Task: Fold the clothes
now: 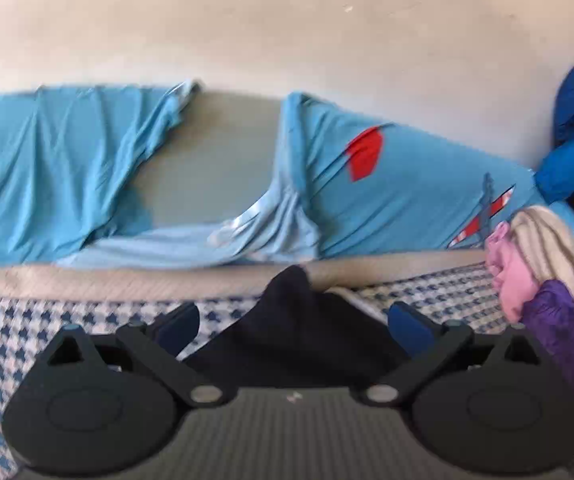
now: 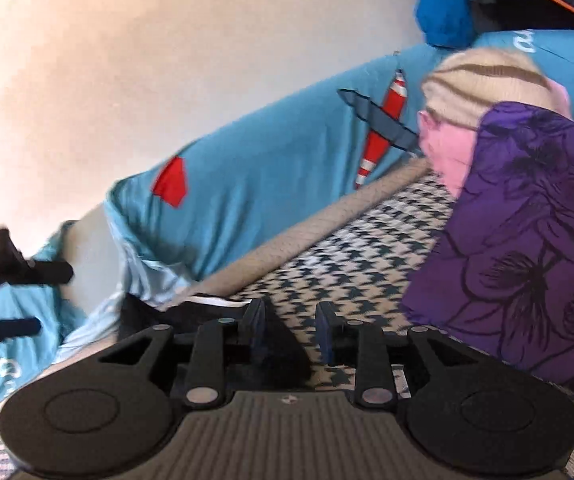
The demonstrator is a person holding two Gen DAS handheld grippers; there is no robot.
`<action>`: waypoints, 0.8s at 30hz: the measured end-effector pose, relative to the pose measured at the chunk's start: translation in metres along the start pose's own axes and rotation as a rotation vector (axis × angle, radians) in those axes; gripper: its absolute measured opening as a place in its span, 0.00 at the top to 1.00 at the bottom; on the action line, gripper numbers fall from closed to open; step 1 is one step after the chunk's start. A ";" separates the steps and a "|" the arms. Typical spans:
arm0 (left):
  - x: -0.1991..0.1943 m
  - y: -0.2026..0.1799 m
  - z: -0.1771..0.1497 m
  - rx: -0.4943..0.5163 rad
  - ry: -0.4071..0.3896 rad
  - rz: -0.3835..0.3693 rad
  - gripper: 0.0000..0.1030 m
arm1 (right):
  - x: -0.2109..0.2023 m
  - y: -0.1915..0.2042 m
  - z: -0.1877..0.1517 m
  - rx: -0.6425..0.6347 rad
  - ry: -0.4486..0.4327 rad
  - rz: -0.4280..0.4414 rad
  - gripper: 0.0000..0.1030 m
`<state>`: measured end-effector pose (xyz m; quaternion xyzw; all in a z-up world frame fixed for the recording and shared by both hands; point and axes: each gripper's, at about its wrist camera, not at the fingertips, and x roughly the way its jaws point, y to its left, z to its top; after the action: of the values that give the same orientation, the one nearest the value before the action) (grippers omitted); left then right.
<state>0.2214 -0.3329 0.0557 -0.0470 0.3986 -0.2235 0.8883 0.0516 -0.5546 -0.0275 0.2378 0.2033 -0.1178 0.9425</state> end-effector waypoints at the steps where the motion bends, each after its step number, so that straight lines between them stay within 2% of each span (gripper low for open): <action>1: 0.002 0.004 -0.003 -0.004 0.007 0.010 0.02 | 0.001 0.003 0.001 -0.015 0.021 0.028 0.74; 6: 0.014 0.017 -0.029 -0.019 0.065 0.025 0.02 | 0.005 0.019 -0.007 -0.136 0.188 0.109 0.74; 11: 0.019 0.016 -0.061 -0.005 0.090 0.029 0.02 | 0.002 0.010 -0.022 -0.198 0.250 0.172 0.74; 16: 0.021 0.002 -0.082 0.084 0.076 0.064 0.02 | 0.013 -0.007 -0.027 -0.113 0.265 0.160 0.75; 22: 0.025 -0.006 -0.096 0.153 0.070 0.097 0.02 | 0.021 -0.015 -0.024 -0.047 0.212 0.141 0.76; 24: 0.026 -0.007 -0.098 0.169 0.070 0.102 0.02 | 0.020 -0.010 -0.024 -0.102 0.172 0.098 0.76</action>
<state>0.1632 -0.3411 -0.0270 0.0562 0.4110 -0.2122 0.8848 0.0582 -0.5536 -0.0595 0.2085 0.2775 -0.0402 0.9370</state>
